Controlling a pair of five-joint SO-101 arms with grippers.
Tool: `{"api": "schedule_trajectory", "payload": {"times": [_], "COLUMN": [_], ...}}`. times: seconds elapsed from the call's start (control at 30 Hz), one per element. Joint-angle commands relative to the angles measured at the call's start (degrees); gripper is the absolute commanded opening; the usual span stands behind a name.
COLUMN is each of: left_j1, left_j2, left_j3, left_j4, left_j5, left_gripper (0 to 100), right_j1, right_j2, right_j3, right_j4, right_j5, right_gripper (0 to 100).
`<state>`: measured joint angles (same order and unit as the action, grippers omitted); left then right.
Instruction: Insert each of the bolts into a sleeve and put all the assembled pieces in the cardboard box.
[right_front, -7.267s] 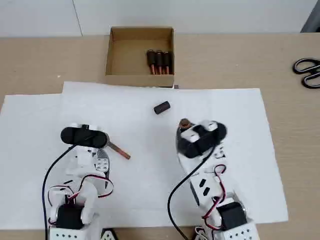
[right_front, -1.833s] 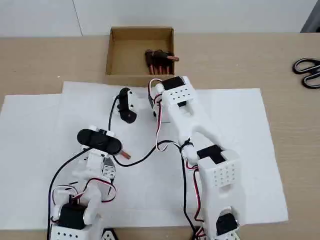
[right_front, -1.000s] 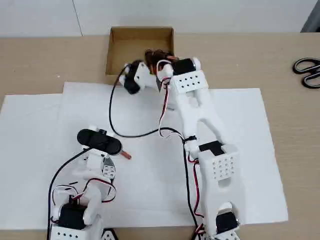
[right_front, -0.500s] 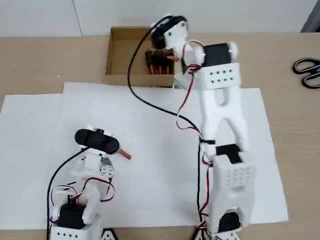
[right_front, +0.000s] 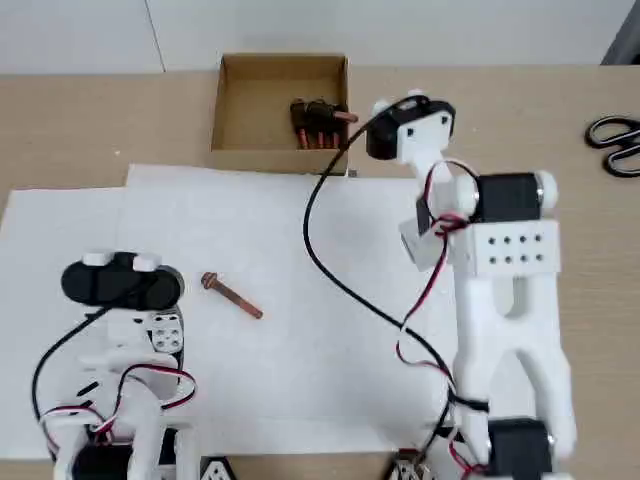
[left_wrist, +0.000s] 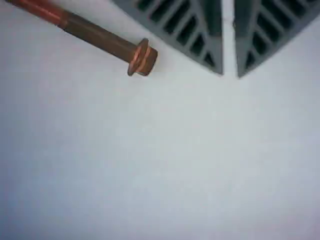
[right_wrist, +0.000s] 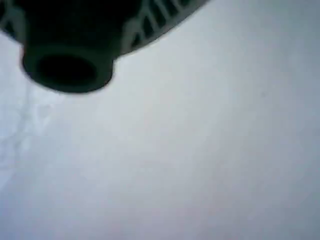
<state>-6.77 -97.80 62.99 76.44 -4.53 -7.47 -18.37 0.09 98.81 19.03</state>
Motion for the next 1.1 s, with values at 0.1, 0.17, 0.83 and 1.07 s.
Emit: {"api": "schedule_trajectory", "payload": {"times": [0.1, 0.17, 0.83, 1.07], "left_j1": [0.3, 0.3, 3.7, 10.0], "left_j2": [25.7, 35.3, 83.4, 96.4], "left_j3": [-27.9, -37.3, -57.4, -57.5], "left_j4": [6.9, 11.3, 23.2, 21.5], "left_j5": [10.7, 15.8, 55.9, 56.6], "left_gripper": [1, 1, 1, 1], "right_j1": [6.0, 8.0, 27.6, 28.7], "right_j2": [-7.3, -7.5, -7.6, -7.7], "right_j3": [9.4, 11.5, 14.3, 14.3], "right_j4": [0.3, 0.3, 0.3, 0.3], "right_j5": [1.1, 1.8, 2.5, 2.5], "right_gripper": [0.3, 0.3, 0.4, 0.4]}}
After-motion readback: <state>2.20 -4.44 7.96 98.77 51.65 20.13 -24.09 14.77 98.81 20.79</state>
